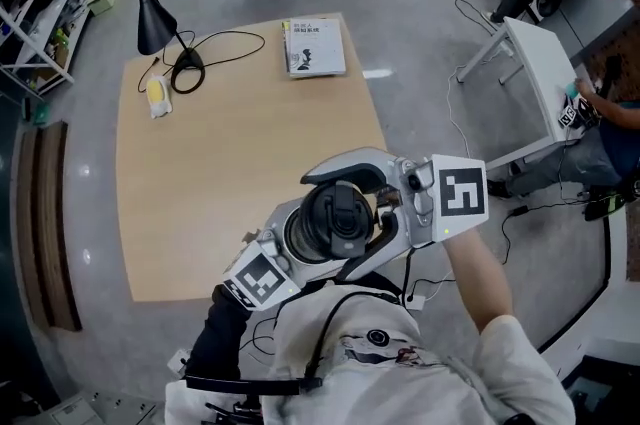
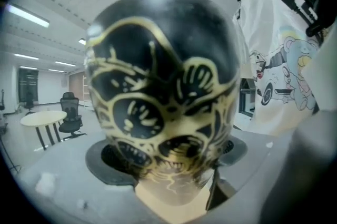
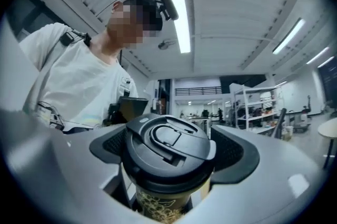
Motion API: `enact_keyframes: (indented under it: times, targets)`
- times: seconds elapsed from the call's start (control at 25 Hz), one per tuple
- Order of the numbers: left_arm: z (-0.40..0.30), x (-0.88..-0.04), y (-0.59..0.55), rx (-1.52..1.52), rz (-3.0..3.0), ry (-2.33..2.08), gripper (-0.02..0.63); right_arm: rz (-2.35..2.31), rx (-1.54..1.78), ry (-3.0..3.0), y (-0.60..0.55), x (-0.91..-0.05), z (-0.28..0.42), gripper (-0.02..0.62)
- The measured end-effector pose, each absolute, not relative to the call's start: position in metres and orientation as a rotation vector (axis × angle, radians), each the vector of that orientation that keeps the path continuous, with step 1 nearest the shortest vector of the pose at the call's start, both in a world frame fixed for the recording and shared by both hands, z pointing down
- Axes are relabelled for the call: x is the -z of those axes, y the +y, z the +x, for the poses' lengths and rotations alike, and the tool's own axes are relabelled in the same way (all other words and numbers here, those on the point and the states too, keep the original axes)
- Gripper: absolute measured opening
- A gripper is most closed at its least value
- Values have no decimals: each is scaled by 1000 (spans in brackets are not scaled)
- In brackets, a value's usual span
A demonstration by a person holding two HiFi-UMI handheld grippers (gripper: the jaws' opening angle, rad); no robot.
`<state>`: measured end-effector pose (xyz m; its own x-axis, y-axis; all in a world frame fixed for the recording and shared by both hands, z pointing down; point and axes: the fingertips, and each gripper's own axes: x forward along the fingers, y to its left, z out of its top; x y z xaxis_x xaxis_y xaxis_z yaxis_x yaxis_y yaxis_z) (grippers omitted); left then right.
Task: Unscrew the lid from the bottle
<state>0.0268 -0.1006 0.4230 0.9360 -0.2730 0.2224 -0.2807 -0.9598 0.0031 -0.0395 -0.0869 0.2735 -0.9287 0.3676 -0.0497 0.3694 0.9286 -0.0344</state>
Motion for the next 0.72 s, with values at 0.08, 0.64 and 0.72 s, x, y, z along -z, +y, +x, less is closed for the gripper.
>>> enact_keyframes:
  times: [0.08,0.64,0.72]
  targets:
    - [10,-432,-121,-342,2988,-627,411,266,42,3068,-113,-271,-41,480]
    - [-139,-455,-168,-417,2304,-1861,411,-1425,22,2829,-203,-354,61,480]
    - [-134,-442,-158,-419,2305,-1880,411,-1435,0,2832,-192,-359,71,480]
